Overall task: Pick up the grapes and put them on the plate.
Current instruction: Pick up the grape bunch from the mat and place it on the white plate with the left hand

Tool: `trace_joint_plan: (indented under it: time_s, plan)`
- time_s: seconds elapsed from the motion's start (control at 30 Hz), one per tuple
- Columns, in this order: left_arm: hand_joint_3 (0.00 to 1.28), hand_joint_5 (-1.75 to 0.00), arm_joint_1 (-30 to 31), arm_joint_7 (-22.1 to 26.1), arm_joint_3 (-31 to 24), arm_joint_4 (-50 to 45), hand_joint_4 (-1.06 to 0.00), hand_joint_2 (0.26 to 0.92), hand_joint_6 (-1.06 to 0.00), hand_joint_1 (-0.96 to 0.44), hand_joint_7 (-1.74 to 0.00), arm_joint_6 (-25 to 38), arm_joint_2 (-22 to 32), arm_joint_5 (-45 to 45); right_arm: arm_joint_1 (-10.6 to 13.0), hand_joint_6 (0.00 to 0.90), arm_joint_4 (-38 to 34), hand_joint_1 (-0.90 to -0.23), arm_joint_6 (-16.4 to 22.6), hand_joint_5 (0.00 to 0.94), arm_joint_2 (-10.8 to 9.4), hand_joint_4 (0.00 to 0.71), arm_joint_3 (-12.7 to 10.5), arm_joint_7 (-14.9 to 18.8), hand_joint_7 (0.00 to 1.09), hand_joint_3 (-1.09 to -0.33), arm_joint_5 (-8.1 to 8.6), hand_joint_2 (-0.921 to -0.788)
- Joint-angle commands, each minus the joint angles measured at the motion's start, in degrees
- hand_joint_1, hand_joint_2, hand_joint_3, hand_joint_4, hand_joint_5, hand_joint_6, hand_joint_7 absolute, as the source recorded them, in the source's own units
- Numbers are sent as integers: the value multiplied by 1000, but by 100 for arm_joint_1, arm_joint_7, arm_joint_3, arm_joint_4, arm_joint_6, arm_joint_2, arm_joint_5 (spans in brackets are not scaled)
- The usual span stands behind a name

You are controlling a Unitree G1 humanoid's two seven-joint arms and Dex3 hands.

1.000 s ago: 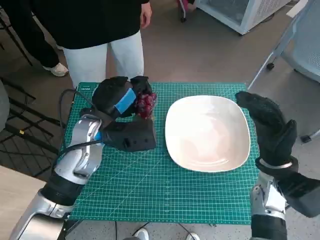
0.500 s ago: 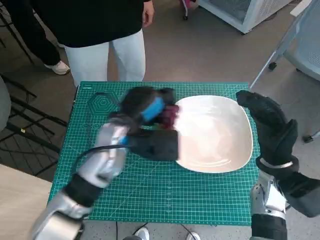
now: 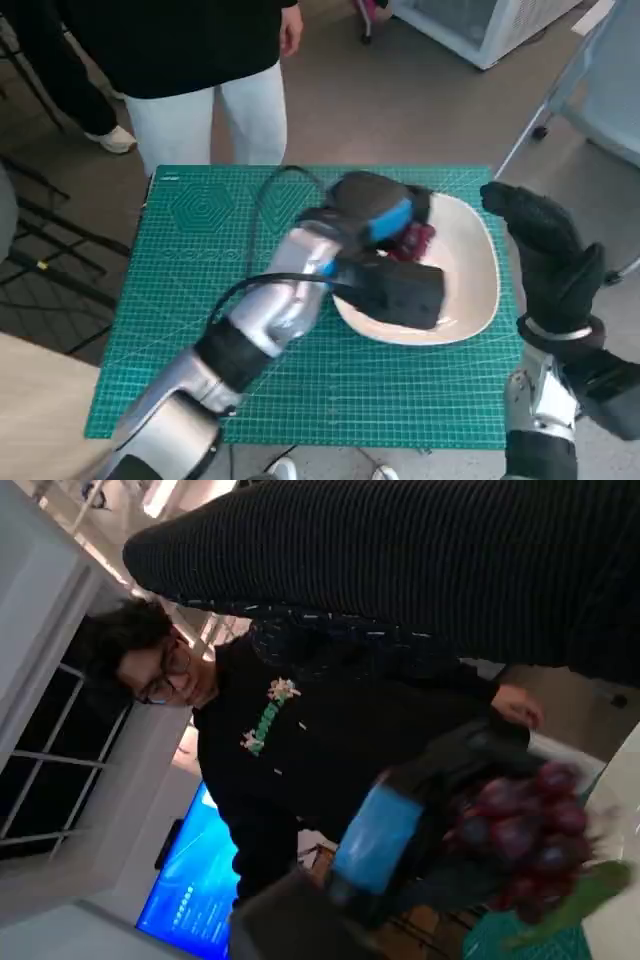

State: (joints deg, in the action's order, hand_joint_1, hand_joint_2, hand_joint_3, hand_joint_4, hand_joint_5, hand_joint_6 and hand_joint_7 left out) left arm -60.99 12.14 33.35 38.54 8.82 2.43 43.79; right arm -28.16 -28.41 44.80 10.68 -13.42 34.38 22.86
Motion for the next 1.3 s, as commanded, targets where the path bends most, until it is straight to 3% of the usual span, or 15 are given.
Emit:
trace_joint_plan:
  time_s: [0.03,0.17,0.33,0.5,0.7,0.97,1.1,1.17,1.23,1.3]
  plan:
    - [178,-1498,-464,-25,71,691,-523,921,-575,4,-1065,-93,-357,-51,157,-1,54,-559,1,2,8,184,-14,24,381,-628,51,-921]
    - [254,-1477,-654,-66,99,1137,-447,921,-457,4,-1291,-156,-610,-82,192,-1,108,-558,-4,2,12,184,-27,2,377,-631,47,-921]
    - [303,-1497,-814,-212,140,1600,-451,921,-349,4,-1363,-255,-825,-101,252,-1,182,-555,-5,0,19,181,-47,-34,367,-637,38,-921]
    - [338,-1453,-914,-321,164,1925,-369,921,-342,2,-1496,-362,-915,-116,312,-1,250,-552,11,0,14,179,-62,-94,364,-642,2,-921]
    - [352,-1460,-942,-431,177,2127,-331,921,-344,2,-1524,-490,-920,-129,356,-1,294,-544,18,0,7,175,-64,-189,358,-651,-53,-921]
    - [354,-1520,-923,-590,163,2264,-389,921,-289,2,-1460,-695,-857,-146,362,-1,302,-535,30,0,-19,168,-34,-330,346,-665,-157,-921]
    - [311,-1549,-917,-538,34,2357,-434,921,-355,4,-1317,-792,-860,-309,351,-1,298,-533,29,0,-32,166,-4,-389,339,-671,-194,-921]
    - [259,-1500,-921,-428,-37,2419,-482,921,-396,79,-1137,-842,-866,-418,347,-1,300,-533,25,0,-38,164,11,-413,335,-674,-209,-921]
    - [190,-1329,-927,-284,-92,2497,-504,904,-397,57,-864,-917,-868,-527,339,-1,298,-532,18,1,-43,161,25,-427,328,-678,-215,-921]
    - [111,-940,-929,-165,-110,2573,-486,880,-378,-192,-553,-1013,-859,-596,327,-1,284,-532,11,1,-47,159,35,-430,324,-680,-212,-921]
